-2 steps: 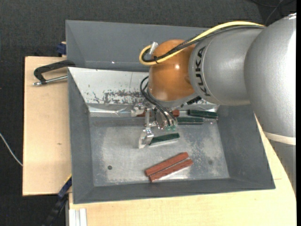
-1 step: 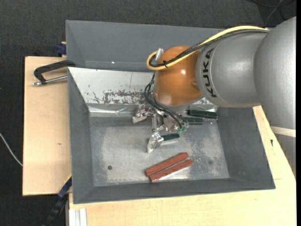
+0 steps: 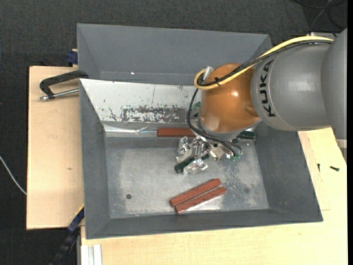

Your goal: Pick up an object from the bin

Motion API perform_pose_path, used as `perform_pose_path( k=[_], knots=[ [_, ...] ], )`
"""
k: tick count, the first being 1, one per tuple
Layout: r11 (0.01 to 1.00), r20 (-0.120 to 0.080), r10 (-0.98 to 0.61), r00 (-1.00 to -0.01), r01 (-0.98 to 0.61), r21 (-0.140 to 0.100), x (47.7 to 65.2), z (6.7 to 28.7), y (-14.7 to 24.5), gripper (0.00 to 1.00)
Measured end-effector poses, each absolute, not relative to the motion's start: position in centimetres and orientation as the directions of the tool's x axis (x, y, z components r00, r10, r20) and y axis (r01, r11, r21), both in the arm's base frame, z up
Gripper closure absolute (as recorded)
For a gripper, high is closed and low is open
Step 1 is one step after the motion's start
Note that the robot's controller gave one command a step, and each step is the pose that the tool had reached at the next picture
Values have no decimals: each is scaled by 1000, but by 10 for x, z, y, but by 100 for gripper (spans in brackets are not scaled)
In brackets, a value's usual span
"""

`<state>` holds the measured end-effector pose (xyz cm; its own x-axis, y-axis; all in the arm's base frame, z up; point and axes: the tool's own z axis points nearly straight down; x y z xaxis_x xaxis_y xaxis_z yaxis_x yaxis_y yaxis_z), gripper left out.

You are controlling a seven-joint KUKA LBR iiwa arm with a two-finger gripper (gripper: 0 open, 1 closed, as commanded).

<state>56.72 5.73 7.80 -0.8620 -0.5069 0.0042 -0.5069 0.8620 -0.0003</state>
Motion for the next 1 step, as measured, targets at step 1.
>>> perform_pose_path(
  k=[1],
  knots=[
    [862, 4, -507, -862, -507, 0, 567, 78, 57, 100]
  ],
)
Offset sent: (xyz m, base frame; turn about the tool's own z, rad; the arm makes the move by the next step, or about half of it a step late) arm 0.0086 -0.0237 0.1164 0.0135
